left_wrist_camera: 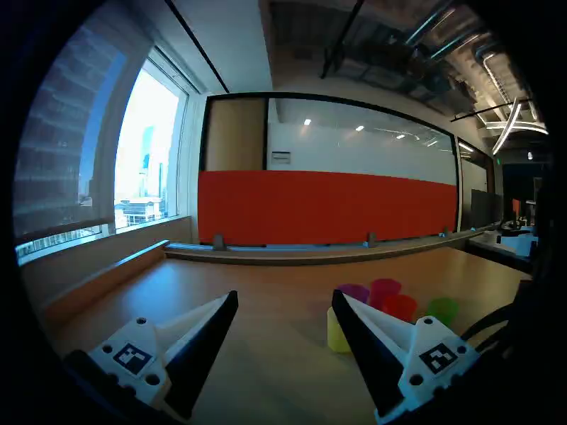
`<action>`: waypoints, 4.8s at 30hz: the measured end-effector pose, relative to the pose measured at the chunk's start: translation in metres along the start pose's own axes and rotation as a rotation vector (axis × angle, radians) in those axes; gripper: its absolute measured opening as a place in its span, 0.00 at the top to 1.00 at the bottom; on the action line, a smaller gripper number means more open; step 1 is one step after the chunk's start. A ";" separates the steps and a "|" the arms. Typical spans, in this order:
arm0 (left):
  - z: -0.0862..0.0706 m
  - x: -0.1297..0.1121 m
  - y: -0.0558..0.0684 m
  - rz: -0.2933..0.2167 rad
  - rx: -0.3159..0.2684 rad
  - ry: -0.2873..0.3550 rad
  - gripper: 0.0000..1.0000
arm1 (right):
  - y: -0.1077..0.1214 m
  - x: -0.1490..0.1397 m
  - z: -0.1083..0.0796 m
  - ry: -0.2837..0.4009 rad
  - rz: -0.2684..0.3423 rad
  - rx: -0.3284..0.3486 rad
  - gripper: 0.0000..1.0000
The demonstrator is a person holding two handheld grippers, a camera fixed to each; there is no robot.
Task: Pour water
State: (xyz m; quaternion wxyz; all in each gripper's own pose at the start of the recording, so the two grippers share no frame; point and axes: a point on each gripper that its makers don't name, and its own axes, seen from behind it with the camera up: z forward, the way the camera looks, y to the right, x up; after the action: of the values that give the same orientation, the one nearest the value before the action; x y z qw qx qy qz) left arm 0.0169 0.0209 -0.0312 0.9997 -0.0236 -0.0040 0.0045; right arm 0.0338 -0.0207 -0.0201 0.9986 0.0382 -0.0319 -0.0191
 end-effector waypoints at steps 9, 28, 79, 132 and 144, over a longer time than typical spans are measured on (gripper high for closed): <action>0.001 -0.002 -0.003 0.030 0.064 0.032 0.01 | 0.005 -0.006 0.002 0.004 0.010 -0.033 0.01; 0.011 -0.029 -0.014 0.024 0.114 0.082 0.01 | 0.005 -0.004 -0.001 -0.001 0.014 -0.080 0.01; 0.022 -0.057 -0.008 0.021 0.069 0.049 0.01 | 0.007 0.001 -0.009 0.005 0.013 -0.085 0.01; 0.022 -0.057 -0.009 0.023 0.069 0.047 0.01 | 0.009 -0.035 0.010 0.119 0.040 -0.064 0.01; 0.021 -0.057 -0.009 0.023 0.070 0.047 0.01 | 0.023 -0.051 0.012 0.124 0.048 -0.091 0.01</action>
State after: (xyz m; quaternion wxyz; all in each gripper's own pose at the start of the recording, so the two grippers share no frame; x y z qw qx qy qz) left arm -0.0406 0.0121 -0.0100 0.9996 0.0110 0.0197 0.0154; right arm -0.0166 0.0039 -0.0097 0.9995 -0.0068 0.0299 0.0061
